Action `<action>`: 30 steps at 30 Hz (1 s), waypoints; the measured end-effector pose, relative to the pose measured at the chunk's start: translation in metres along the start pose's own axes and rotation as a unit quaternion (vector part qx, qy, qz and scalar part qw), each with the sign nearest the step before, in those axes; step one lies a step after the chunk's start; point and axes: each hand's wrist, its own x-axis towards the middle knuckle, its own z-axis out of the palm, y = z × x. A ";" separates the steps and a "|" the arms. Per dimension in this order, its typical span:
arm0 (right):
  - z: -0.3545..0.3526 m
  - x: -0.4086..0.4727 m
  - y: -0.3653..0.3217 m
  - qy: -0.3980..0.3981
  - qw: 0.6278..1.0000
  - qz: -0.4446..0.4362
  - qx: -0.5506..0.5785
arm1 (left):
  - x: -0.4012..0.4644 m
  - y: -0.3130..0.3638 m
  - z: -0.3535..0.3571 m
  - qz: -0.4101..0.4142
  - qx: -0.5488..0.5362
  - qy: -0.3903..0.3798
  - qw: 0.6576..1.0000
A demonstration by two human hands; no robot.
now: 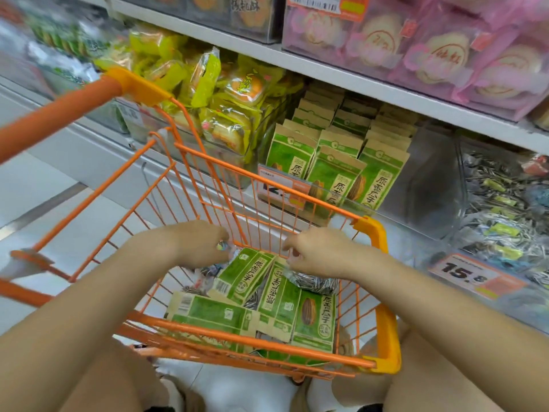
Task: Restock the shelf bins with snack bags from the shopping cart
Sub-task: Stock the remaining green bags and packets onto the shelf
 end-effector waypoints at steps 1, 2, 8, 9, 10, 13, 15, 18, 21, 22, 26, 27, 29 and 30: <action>0.004 0.008 -0.003 -0.044 0.998 0.004 -0.035 | -0.001 -0.006 0.006 -0.022 0.019 -0.011 1.000; 0.008 0.013 -0.005 -0.094 0.993 0.011 -0.066 | 0.000 -0.011 0.011 -0.045 0.044 -0.020 0.998; 0.043 0.030 0.001 -0.308 0.941 0.079 -0.117 | 0.019 -0.016 0.023 -0.059 0.027 -0.029 0.997; 0.046 0.031 0.003 -0.307 0.940 0.080 -0.129 | 0.021 -0.016 0.024 -0.056 0.012 -0.024 0.998; 0.050 0.032 0.004 -0.296 0.942 0.084 -0.133 | 0.023 -0.016 0.026 -0.054 0.001 -0.023 0.998; 0.055 0.034 0.008 -0.256 0.955 0.085 -0.124 | 0.025 -0.018 0.030 -0.047 0.001 -0.034 0.998; 0.056 0.035 0.007 -0.255 0.958 0.086 -0.103 | 0.026 -0.019 0.032 -0.046 0.006 -0.048 0.998; 0.054 0.031 0.003 -0.273 0.957 0.093 -0.041 | 0.028 -0.018 0.035 -0.040 0.003 -0.048 0.998; 0.049 0.028 0.003 -0.283 0.949 0.100 0.093 | 0.024 -0.014 0.032 -0.021 -0.023 -0.003 1.000; 0.044 0.028 0.004 -0.272 0.943 0.094 0.167 | 0.021 -0.012 0.031 -0.016 -0.040 0.022 0.999; 0.019 0.024 0.001 -0.129 0.875 0.029 0.466 | 0.008 -0.006 0.020 -0.004 -0.242 0.132 0.961; 0.012 0.021 -0.002 -0.103 0.842 0.013 0.530 | 0.006 -0.003 0.016 -0.003 -0.333 0.135 0.933; 0.004 0.018 -0.008 -0.073 0.737 -0.018 0.672 | 0.001 0.001 0.005 -0.006 -0.484 0.128 0.866; -0.001 0.015 -0.012 -0.056 0.671 -0.032 0.738 | -0.001 0.002 0.000 -0.006 -0.532 0.132 0.836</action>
